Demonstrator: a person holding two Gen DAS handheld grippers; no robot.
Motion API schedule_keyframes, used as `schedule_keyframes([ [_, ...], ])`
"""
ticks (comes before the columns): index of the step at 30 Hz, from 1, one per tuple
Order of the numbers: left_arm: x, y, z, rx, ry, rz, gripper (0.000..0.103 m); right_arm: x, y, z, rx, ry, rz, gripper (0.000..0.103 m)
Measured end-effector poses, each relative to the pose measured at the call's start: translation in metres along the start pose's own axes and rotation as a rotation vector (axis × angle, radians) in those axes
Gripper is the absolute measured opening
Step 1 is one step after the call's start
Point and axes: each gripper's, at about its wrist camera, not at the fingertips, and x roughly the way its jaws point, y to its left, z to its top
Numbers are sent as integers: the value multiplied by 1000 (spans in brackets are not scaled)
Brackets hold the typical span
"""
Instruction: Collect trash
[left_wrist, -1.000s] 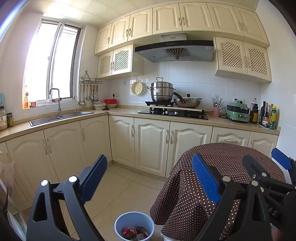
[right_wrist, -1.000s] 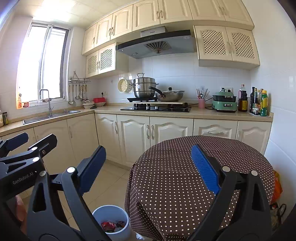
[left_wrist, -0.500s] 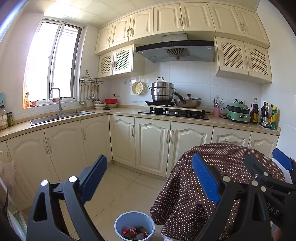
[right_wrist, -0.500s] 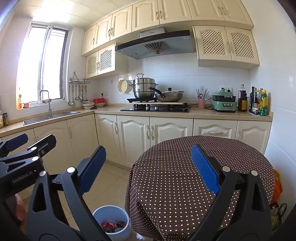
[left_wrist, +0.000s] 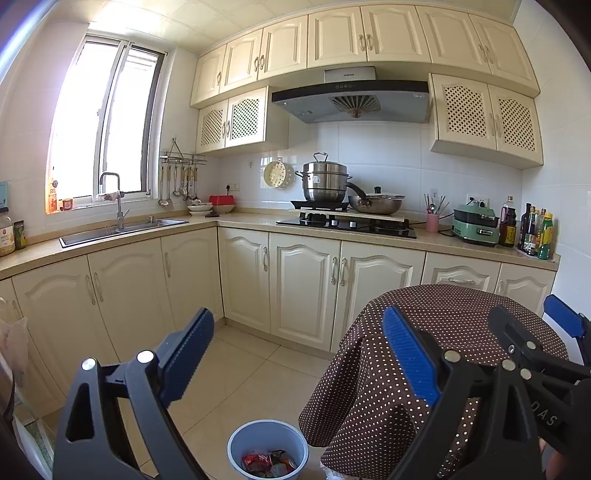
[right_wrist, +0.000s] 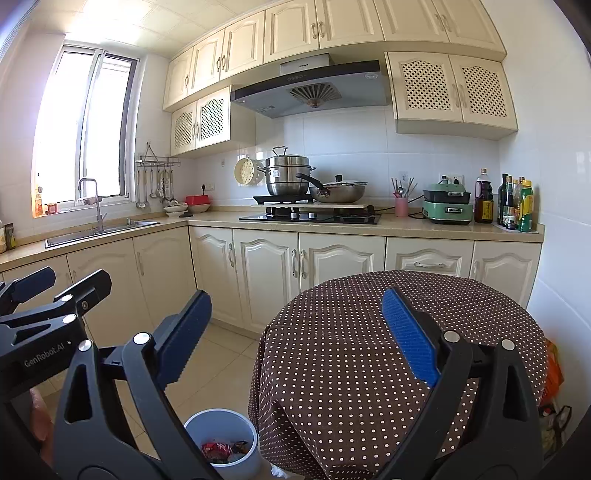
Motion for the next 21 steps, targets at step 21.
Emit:
schedule_keyframes([
  [21,3,-3,-2,0,14,2,91,1,1,0,1,6,1,92],
])
